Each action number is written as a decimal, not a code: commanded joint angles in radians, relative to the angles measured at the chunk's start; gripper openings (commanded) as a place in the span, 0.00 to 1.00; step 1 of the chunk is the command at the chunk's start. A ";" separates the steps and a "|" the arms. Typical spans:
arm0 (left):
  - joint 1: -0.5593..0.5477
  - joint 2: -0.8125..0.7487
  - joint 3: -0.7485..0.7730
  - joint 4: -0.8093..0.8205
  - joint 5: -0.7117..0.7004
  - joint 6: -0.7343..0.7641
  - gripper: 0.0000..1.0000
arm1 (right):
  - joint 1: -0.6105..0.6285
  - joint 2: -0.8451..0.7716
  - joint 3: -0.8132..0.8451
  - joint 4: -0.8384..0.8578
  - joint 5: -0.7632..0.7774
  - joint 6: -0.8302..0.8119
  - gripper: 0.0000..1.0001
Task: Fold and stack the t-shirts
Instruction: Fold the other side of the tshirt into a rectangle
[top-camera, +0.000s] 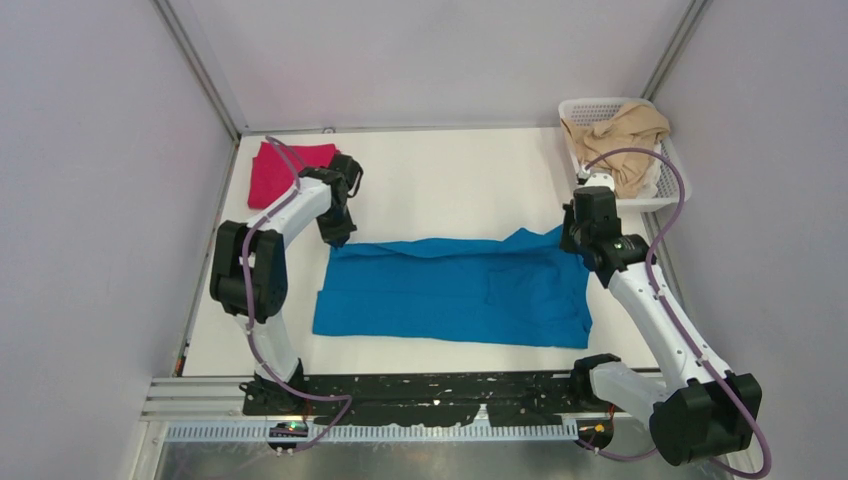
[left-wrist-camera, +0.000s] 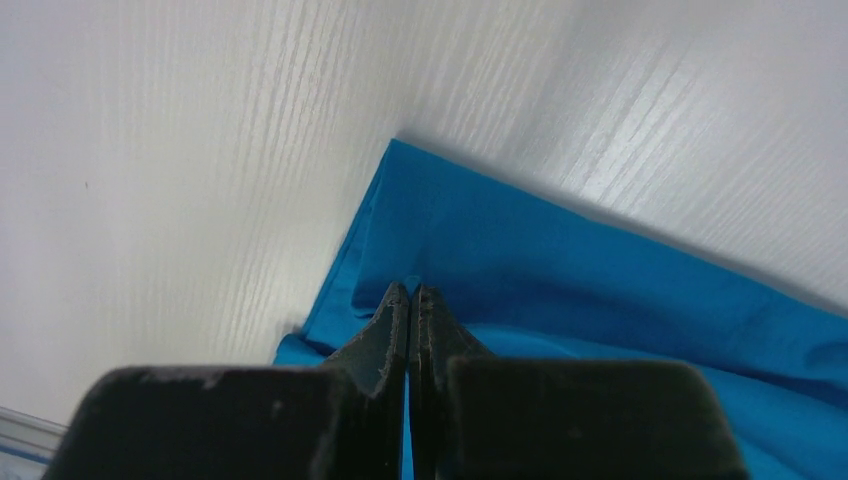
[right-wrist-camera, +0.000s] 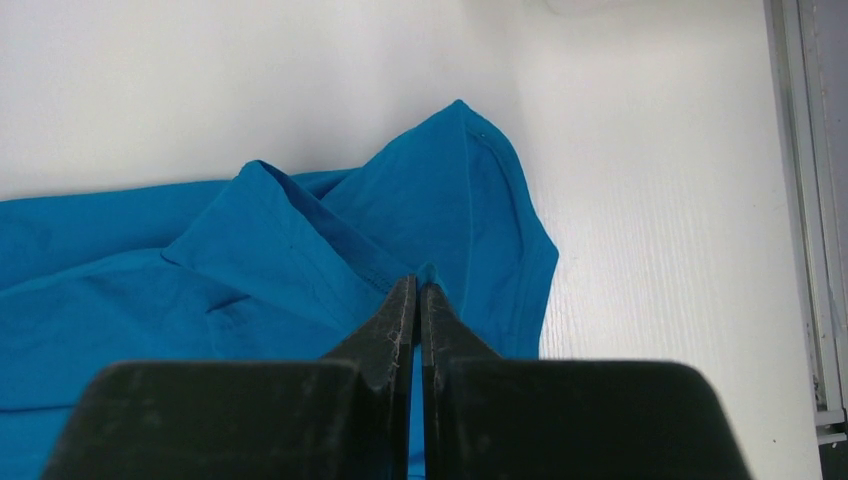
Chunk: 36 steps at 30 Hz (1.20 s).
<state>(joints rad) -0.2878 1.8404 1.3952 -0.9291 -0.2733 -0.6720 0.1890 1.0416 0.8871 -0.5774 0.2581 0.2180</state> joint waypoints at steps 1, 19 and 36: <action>-0.012 -0.062 -0.044 0.051 -0.028 0.010 0.00 | 0.004 -0.058 -0.019 -0.031 0.020 0.042 0.06; -0.034 -0.133 -0.143 0.074 -0.051 0.015 0.00 | 0.004 -0.127 -0.060 -0.132 0.074 0.114 0.06; -0.065 -0.245 -0.320 0.003 -0.094 -0.061 0.66 | 0.004 -0.143 -0.198 -0.370 0.027 0.482 0.36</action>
<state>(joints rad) -0.3500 1.7035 1.0912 -0.8547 -0.3046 -0.6975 0.1890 0.9550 0.7273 -0.8696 0.3363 0.5655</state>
